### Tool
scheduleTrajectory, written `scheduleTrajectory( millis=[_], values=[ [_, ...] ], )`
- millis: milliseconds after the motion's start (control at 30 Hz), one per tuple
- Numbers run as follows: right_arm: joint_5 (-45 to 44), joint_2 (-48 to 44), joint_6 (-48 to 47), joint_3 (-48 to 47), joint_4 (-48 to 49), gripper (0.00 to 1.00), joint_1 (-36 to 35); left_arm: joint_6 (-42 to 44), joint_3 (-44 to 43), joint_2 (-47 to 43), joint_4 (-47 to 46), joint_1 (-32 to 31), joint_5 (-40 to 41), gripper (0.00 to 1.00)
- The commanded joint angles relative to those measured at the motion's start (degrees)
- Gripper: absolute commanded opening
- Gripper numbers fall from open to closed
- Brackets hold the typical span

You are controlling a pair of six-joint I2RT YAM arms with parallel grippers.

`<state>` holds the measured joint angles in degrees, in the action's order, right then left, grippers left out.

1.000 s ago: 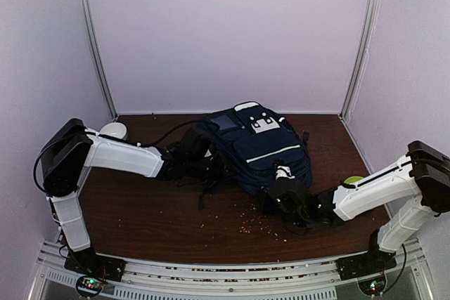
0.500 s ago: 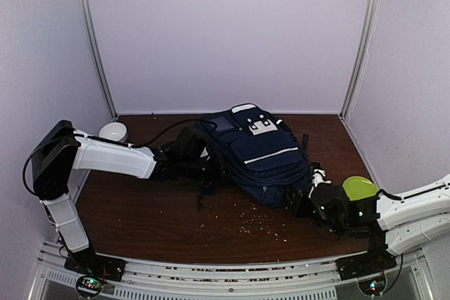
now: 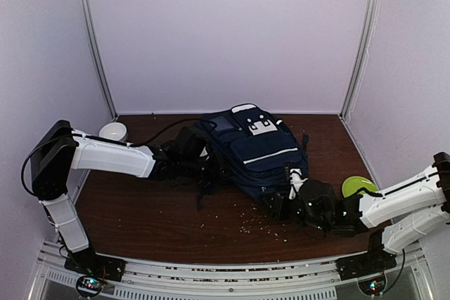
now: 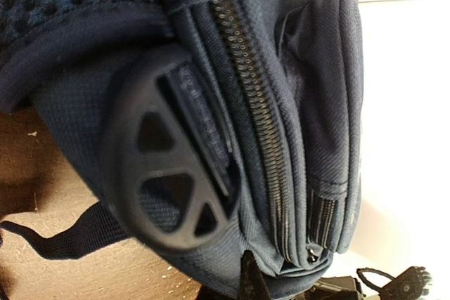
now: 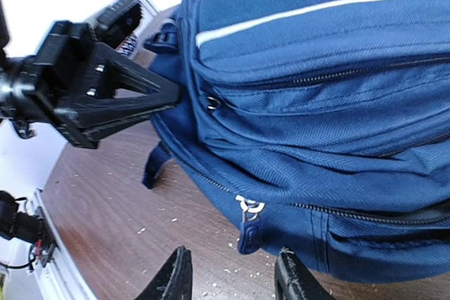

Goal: Pack the student bag
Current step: Zip the student bag at the center of the board.

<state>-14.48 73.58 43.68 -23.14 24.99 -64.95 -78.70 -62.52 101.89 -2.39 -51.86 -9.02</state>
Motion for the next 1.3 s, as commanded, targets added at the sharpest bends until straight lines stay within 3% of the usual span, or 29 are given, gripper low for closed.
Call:
scheduleTrajectory(
  millis=[0,600,800,1000,1267],
  values=[
    [-3.2,3.1,1.8,-4.3,-2.7,0.4,-0.1,2.1,-3.4,-3.9,-3.5,-0.4,0.1,0.0],
    [-8.9,10.0,5.2,-11.4,-15.1,0.31,-0.2,2.3,-3.9,-3.5,-3.4,-0.4,-0.4,0.0],
    [-9.5,11.0,5.8,-12.4,-16.3,0.22,0.1,2.2,-3.8,-3.7,-3.4,-0.4,-0.4,0.0],
    [-10.4,9.9,5.2,-12.4,-17.9,0.0,0.0,2.3,-3.5,-3.8,-3.2,-0.4,-0.2,0.0],
    [-11.7,3.0,2.4,-8.8,-25.5,0.0,0.0,1.7,-1.3,-3.8,-4.0,0.5,0.3,0.0]
  ],
)
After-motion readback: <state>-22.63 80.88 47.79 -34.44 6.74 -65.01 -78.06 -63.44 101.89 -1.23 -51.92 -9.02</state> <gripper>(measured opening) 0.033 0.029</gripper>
